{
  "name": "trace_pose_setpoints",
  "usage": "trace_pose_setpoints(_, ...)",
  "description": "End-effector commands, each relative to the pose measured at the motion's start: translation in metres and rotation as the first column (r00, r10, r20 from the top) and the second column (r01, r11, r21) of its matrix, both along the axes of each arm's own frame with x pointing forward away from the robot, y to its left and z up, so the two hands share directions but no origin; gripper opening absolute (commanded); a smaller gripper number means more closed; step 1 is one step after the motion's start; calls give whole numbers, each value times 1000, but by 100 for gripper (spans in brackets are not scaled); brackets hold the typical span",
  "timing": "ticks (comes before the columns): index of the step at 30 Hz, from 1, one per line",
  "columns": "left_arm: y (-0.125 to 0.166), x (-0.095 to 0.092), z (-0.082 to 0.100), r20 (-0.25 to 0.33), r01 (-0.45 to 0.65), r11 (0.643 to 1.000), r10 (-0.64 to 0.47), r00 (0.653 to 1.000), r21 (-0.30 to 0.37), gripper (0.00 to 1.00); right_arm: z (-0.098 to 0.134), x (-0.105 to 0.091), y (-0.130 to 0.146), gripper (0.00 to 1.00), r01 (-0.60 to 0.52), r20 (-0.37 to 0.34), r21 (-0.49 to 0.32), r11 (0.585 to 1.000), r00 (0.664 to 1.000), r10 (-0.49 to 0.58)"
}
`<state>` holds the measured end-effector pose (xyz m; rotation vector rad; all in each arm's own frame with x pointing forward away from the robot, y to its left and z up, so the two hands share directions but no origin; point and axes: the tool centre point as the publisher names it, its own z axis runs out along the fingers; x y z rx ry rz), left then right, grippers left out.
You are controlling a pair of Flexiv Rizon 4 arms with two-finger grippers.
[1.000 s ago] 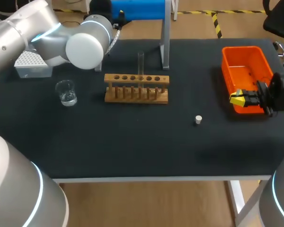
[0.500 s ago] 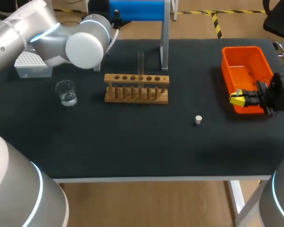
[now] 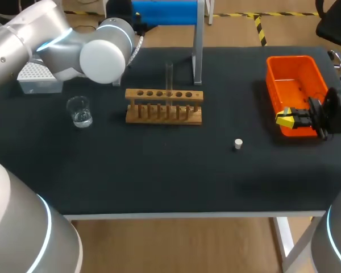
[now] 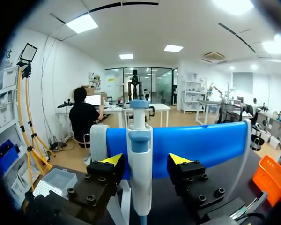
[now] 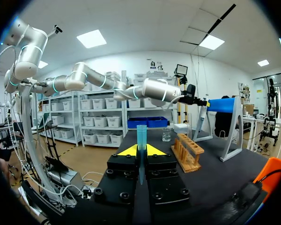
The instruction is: Invert the test tube, pick up the pipette, mount the tip to pipette, aspirate from beaker and dispense into the tube, eject the tip, return the pipette, and cap with the stopper.
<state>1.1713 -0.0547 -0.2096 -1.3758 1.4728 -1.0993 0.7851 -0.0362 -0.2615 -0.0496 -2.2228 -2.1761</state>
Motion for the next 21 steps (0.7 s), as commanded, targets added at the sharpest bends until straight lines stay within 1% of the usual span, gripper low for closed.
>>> trace_pose_setpoints(1,-1,-2,1,-4,-5,1000,5,1000,1,57,0,-1,-1,0,0,0,-1,1000,1000,0)
trace_pose_setpoints(3,0,-2,0,-6,-6,1000,6,1000,1,57,0,-1,-1,0,0,0,-1,1000,1000,0)
trace_pose_setpoints(5,0,-2,0,-7,-8,1000,8,1000,0,53,0,-1,-1,0,0,0,-1,1000,1000,0)
trace_pose_setpoints(7,0,-2,0,-8,-9,1000,9,1000,1,52,0,-1,-1,0,0,0,-1,1000,1000,0)
trace_pose_setpoints(8,0,-2,-1,-9,-8,1000,8,1000,0,49,0,-1,-1,0,0,0,-1,1000,1000,0)
trace_pose_setpoints(12,0,-1,-1,-9,-8,1000,8,1000,-1,43,0,-1,-1,0,0,0,-1,1000,1000,0)
trace_pose_setpoints(13,0,-1,-1,-9,-8,1000,8,1000,-1,39,0,-1,-1,0,0,0,-1,1000,1000,0)
trace_pose_setpoints(14,0,-1,-1,-9,-8,1000,8,1000,-1,33,0,-1,-1,0,0,0,-1,1000,1000,0)
trace_pose_setpoints(15,0,-1,-1,-9,-8,1000,8,1000,-2,31,0,-1,-1,0,0,0,-1,1000,1000,0)
trace_pose_setpoints(17,-1,-1,-1,-10,-9,1000,9,1000,-1,12,0,-1,-1,0,0,0,-1,1000,1000,0)
trace_pose_setpoints(18,-1,-1,-1,-11,-9,1000,9,1000,-1,9,0,-1,-1,0,0,0,-1,1000,1000,0)
trace_pose_setpoints(19,-1,-1,-1,-11,-9,1000,9,1000,-1,0,0,-1,-1,0,0,0,-1,1000,1000,0)
trace_pose_setpoints(21,-1,-1,-1,-12,-9,1000,9,1000,-1,0,0,-1,-1,0,0,0,-1,1000,1000,0)
